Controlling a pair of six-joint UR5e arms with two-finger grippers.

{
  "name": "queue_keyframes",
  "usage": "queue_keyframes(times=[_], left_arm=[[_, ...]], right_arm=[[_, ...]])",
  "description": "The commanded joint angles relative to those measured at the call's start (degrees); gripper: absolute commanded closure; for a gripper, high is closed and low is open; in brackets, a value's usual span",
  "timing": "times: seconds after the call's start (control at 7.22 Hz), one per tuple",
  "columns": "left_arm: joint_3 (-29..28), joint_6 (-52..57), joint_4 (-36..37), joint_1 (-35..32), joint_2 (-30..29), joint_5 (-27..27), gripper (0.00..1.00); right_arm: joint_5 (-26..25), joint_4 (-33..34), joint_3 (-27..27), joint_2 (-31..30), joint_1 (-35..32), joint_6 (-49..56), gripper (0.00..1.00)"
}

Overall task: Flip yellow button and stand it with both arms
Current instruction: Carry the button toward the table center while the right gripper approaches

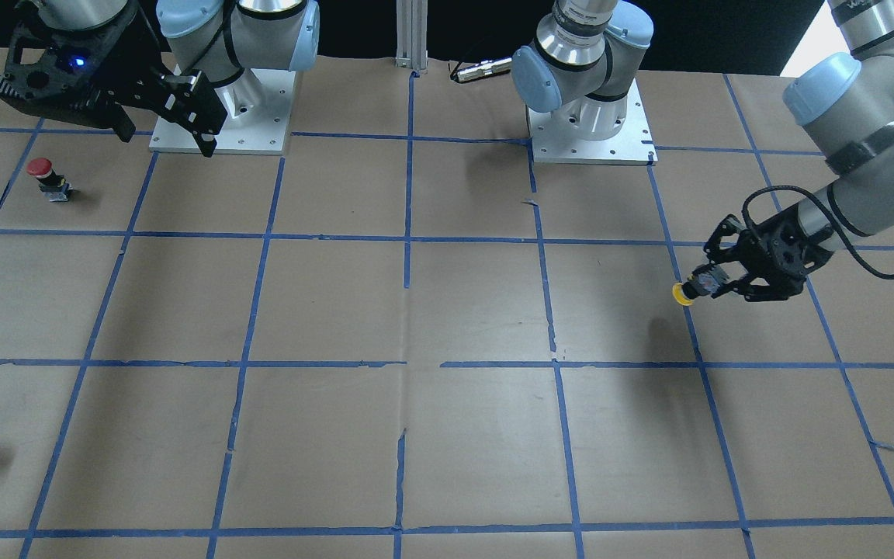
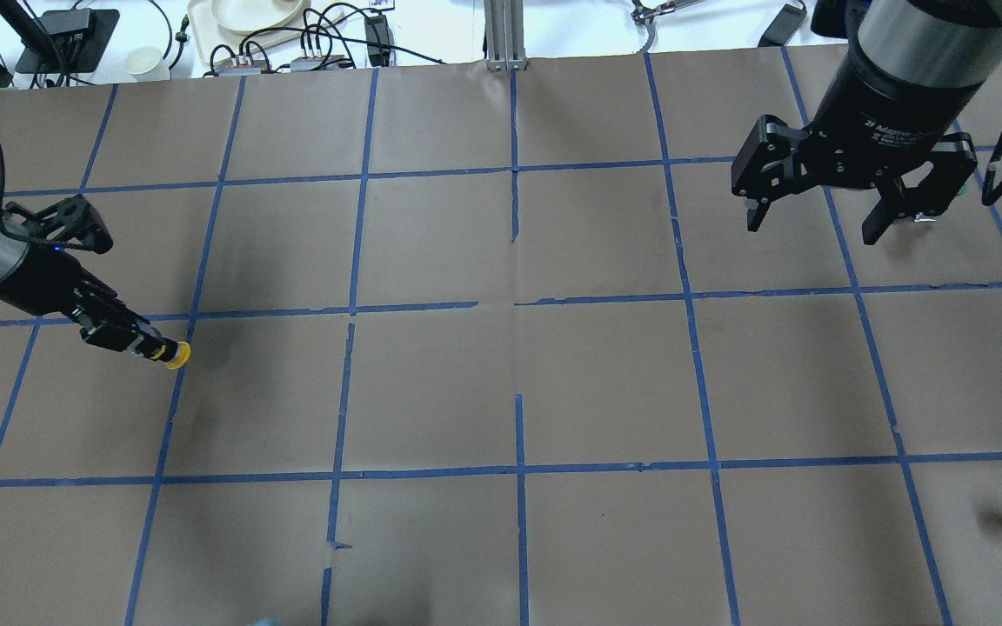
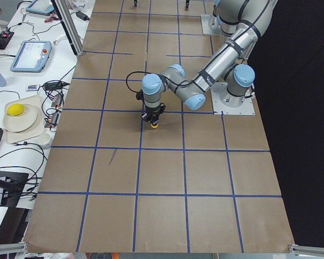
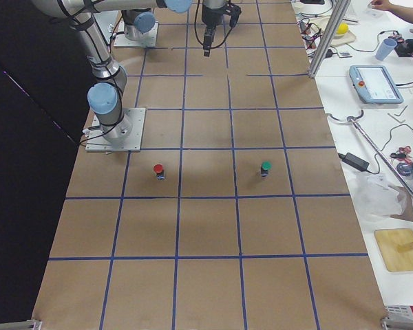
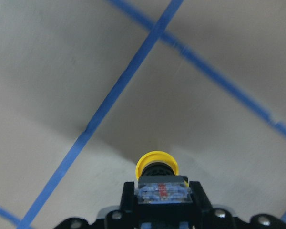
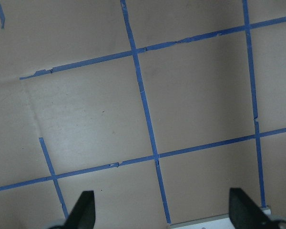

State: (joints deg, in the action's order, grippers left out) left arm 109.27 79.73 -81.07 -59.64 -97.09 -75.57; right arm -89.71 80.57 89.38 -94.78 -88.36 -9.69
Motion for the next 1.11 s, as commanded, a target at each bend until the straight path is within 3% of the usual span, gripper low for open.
queue_keyframes(times=[0.0,0.14,0.42,0.83,0.97], left_arm=[[-3.5,-9.8,-20.1,-8.7,2.4,16.0,0.84],[-3.9,-11.7,-27.7,-12.1,2.8,27.7,0.84],[-3.5,-12.9,-36.7,-18.7,4.3,44.9,0.84],[-3.4,-12.5,-37.4,-25.2,4.4,63.1,0.84],[-3.3,-12.7,-37.3,-25.9,4.4,64.3,0.84]], right_arm=[[-0.1,-0.4,0.9,-0.7,0.0,0.3,0.0],[1.8,0.2,0.8,-0.3,0.5,-0.1,0.0],[10.5,0.0,0.4,0.3,1.5,-15.6,0.0],[33.4,-0.6,0.5,1.4,7.6,-34.5,0.0],[38.9,-0.2,1.1,1.2,7.4,-42.4,0.0]])
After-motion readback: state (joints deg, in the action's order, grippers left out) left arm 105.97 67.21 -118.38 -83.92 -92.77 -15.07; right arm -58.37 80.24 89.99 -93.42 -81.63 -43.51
